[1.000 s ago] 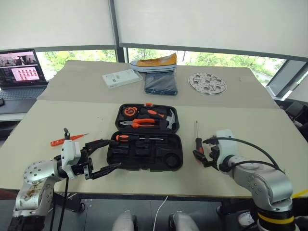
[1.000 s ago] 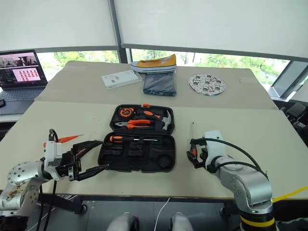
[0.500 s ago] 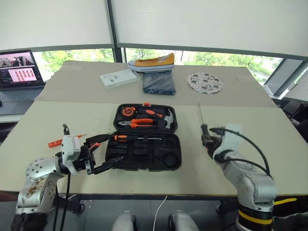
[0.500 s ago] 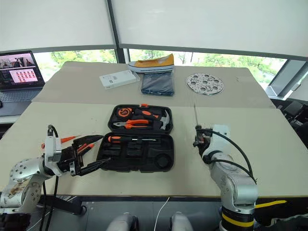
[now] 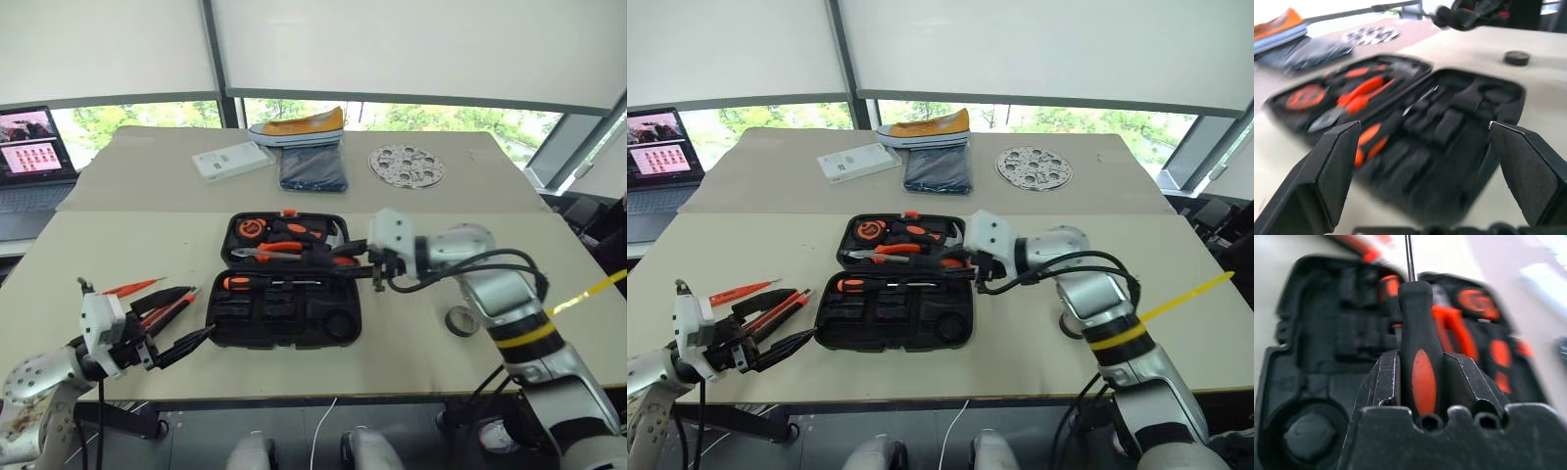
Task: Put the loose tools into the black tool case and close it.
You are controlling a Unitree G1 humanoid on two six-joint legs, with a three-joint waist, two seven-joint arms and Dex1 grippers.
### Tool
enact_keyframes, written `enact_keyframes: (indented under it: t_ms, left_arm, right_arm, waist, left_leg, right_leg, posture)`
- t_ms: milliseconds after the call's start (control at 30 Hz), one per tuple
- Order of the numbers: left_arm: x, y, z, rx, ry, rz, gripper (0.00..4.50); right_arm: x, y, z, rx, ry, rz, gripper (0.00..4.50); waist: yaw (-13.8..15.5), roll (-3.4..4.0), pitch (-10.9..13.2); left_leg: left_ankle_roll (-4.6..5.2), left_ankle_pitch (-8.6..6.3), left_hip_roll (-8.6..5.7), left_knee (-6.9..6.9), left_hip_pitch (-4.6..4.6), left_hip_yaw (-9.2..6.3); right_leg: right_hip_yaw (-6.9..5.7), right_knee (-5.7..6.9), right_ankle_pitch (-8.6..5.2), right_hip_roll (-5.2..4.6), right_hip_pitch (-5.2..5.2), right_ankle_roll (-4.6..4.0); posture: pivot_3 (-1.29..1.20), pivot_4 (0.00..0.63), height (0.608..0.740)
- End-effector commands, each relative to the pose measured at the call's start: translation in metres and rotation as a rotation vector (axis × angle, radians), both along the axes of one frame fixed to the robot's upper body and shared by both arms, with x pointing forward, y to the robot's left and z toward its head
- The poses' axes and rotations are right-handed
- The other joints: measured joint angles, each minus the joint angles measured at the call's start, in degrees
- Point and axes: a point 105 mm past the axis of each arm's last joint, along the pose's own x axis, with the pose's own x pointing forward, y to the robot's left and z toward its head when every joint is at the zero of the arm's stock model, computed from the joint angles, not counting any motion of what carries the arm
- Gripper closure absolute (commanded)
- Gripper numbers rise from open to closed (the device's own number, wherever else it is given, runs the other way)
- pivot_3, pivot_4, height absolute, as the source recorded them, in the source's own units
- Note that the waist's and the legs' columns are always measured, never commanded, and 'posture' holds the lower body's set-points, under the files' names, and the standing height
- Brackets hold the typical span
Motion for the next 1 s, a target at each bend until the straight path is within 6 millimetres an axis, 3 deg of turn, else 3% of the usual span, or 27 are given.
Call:
enact_keyframes:
  t_ms: [33,267,433,767,1000]
  left_arm:
    - [-0.008,0.012,-0.004,-0.002,-0.008,0.075,0.0]
    - [-0.005,0.002,0.001,-0.032,-0.04,0.059,0.0]
    - [0.003,-0.003,0.011,-0.03,-0.075,0.021,0.0]
    - [0.009,-0.021,0.027,-0.008,-0.162,-0.051,0.0]
    - [0.015,-0.027,0.03,0.008,-0.182,-0.08,0.0]
  right_arm:
    - [0.009,-0.004,-0.013,-0.131,-0.021,-0.004,3.5]
    - [0.012,0.003,-0.024,-0.144,0.017,-0.033,3.5]
    - [0.011,-0.006,-0.036,-0.228,0.054,-0.049,3.5]
    - [0.012,-0.016,-0.041,-0.237,0.096,-0.119,3.5]
    - [0.018,-0.012,-0.034,-0.206,0.085,-0.124,3.5]
  waist:
    - [0.5,-0.01,0.0]
    - [1.1,-0.03,0.0]
    - [1.0,-0.03,0.0]
    - [1.0,-0.03,0.0]
    - [0.9,-0.03,0.0]
  left_leg:
    - [-0.02,-0.01,-0.02,0.0,-0.04,0.04]
    - [-0.05,-0.02,-0.05,0.03,-0.34,0.07]
    - [-0.06,-0.02,-0.04,0.03,-0.32,0.08]
    - [-0.07,-0.01,-0.04,0.03,-0.26,0.09]
    - [-0.09,0.0,-0.04,0.03,-0.14,0.11]
  right_leg:
    - [0.0,-0.04,0.0,-0.05,-0.02,0.01]
    - [-0.03,-0.09,0.09,-0.13,-0.23,0.09]
    - [-0.05,-0.05,0.08,-0.08,-0.24,0.07]
    - [-0.04,-0.01,0.08,-0.08,-0.22,0.06]
    - [-0.03,-0.02,0.08,-0.07,-0.1,0.06]
  posture:
    - [0.0,0.15,0.74]
    - [0.0,0.15,0.74]
    - [0.0,0.15,0.74]
    - [0.0,0.15,0.74]
    - [0.0,0.15,0.74]
